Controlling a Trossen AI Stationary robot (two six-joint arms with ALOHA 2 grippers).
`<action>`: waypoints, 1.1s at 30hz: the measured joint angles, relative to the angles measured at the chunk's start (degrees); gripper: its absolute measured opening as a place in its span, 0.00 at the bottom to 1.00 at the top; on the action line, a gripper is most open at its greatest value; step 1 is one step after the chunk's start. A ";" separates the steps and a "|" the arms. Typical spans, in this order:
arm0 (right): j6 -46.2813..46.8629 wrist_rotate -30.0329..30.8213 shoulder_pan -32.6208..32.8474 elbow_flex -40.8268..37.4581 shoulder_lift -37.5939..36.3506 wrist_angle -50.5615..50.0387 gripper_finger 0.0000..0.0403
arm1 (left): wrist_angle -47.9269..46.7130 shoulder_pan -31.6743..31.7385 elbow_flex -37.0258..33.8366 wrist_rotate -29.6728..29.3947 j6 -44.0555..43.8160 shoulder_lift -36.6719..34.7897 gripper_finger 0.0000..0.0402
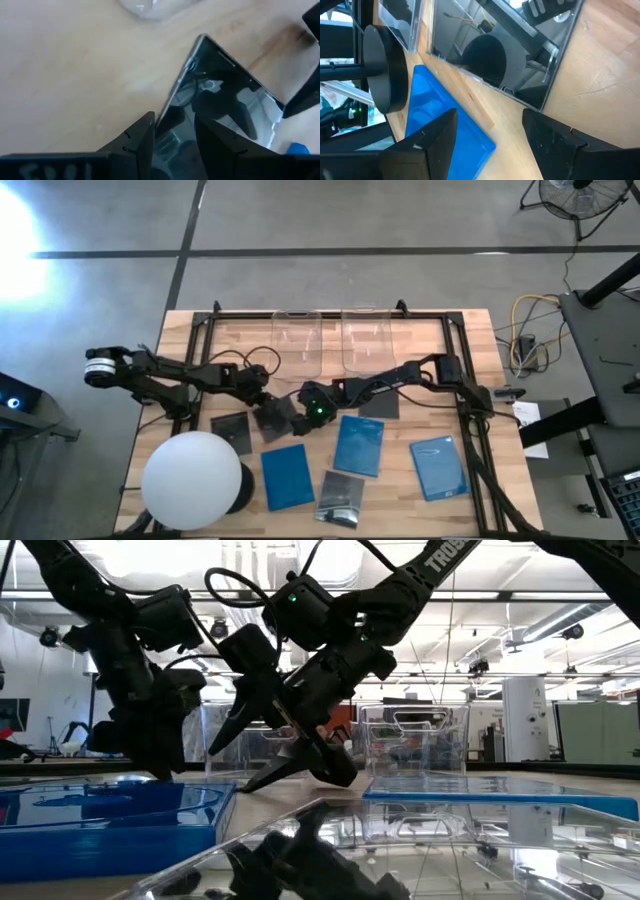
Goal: Pick & place jewel cases by type
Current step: Put the black cd case into the left transparent bin
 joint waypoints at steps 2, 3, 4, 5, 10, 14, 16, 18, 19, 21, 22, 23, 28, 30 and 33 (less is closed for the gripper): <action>-0.03 -0.16 -0.09 0.00 0.03 -0.03 0.56 | 0.02 -0.03 0.00 0.81 -0.83 0.00 0.30; -0.03 -0.19 -0.09 0.00 0.03 0.02 0.56 | 0.04 -0.02 0.00 1.42 -1.02 0.00 0.30; -0.01 -0.09 -0.09 0.00 0.02 0.12 0.56 | 0.02 -0.02 0.00 2.04 -1.02 0.00 0.30; 0.06 0.11 -0.09 -0.03 0.02 0.28 0.56 | 0.02 -0.02 -0.02 2.58 -1.04 0.00 0.30; 1.22 2.11 -0.15 -0.09 0.02 0.38 0.56 | -0.11 -0.02 -0.02 4.67 -2.34 -0.18 0.30; 1.39 2.66 -0.20 -0.11 0.04 0.45 0.56 | -1.11 -0.09 0.59 5.64 -2.77 -0.82 0.30; 1.41 2.92 -0.20 -0.13 0.04 0.45 0.56 | -1.39 0.03 1.03 5.86 -2.79 -1.54 0.30; 1.43 3.07 -0.20 -0.13 0.04 0.40 0.56 | -1.40 0.36 1.58 5.85 -2.88 -2.43 0.30; 1.39 3.11 -0.20 -0.13 0.06 0.39 0.56 | -1.40 0.51 1.78 5.84 -2.98 -2.93 0.30; 1.37 3.13 -0.20 -0.13 0.06 0.34 0.56 | -1.47 0.94 2.29 5.85 -3.06 -4.35 0.30; 1.33 3.13 -0.20 -0.14 0.06 0.32 0.56 | -1.15 1.21 2.59 5.88 -3.10 -5.14 0.30; 1.30 3.14 -0.20 -0.13 0.06 0.32 0.56 | -0.51 1.54 2.89 6.07 -3.21 -6.04 0.30; -0.08 3.77 -0.20 -0.06 0.19 1.26 0.56 | 4.33 2.52 3.17 15.23 -4.86 -9.07 0.30; -0.36 3.92 -0.22 -0.06 0.19 1.22 0.56 | 7.27 2.54 3.21 17.36 -6.15 -8.92 0.30; -0.43 4.06 -0.33 -0.06 0.19 1.19 0.56 | 8.07 2.40 3.23 19.20 -8.10 -8.93 0.30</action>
